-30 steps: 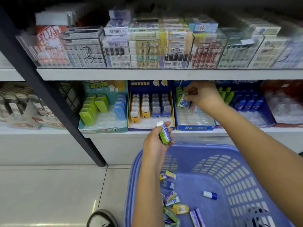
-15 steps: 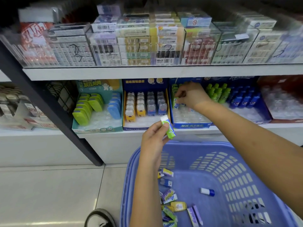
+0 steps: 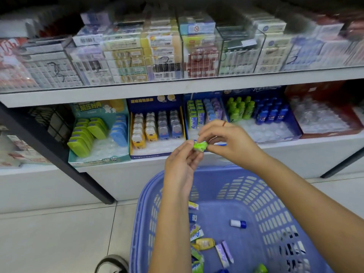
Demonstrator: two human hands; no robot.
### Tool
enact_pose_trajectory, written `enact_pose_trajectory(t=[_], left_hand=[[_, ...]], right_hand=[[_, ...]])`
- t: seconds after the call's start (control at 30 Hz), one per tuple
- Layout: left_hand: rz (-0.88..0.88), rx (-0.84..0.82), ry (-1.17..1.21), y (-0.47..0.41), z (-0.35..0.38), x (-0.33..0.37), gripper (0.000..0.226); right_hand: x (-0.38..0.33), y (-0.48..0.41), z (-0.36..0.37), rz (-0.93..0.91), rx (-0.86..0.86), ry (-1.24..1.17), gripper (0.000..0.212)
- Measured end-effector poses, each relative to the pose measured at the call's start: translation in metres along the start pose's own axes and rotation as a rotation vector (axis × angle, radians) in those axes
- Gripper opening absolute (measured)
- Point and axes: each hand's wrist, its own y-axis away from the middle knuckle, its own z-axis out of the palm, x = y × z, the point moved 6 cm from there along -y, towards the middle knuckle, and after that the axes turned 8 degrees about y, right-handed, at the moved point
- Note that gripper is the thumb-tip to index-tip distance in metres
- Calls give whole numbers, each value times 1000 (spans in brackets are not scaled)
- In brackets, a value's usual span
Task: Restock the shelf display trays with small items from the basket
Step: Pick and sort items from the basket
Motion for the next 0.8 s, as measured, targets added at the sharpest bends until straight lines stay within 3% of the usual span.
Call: enact_pose_trajectory(t=[0.1, 0.23, 0.3, 0.37, 0.47, 0.67, 0.8], left_hand=[[-1, -48, -91, 1, 6, -3, 21], [140, -84, -396, 0, 16, -2, 20], [285, -121, -677, -1, 23, 1, 18], [439, -180, -1072, -1, 28, 0, 32], [512, -291, -1512, -4, 31, -16, 46], [537, -289, -1631, -7, 29, -25, 56], [528, -300, -1632, -10, 27, -24, 56]], right_hand=[[1, 4, -9, -2, 37, -33, 18], [26, -4, -22, 239, 162, -253, 16], [39, -12, -30, 318, 240, -265, 21], [49, -22, -38, 345, 289, -108, 19], [55, -43, -44, 307, 301, 100, 11], [68, -74, -23, 316, 29, 376, 21], [65, -78, -15, 272, -23, 475, 23]])
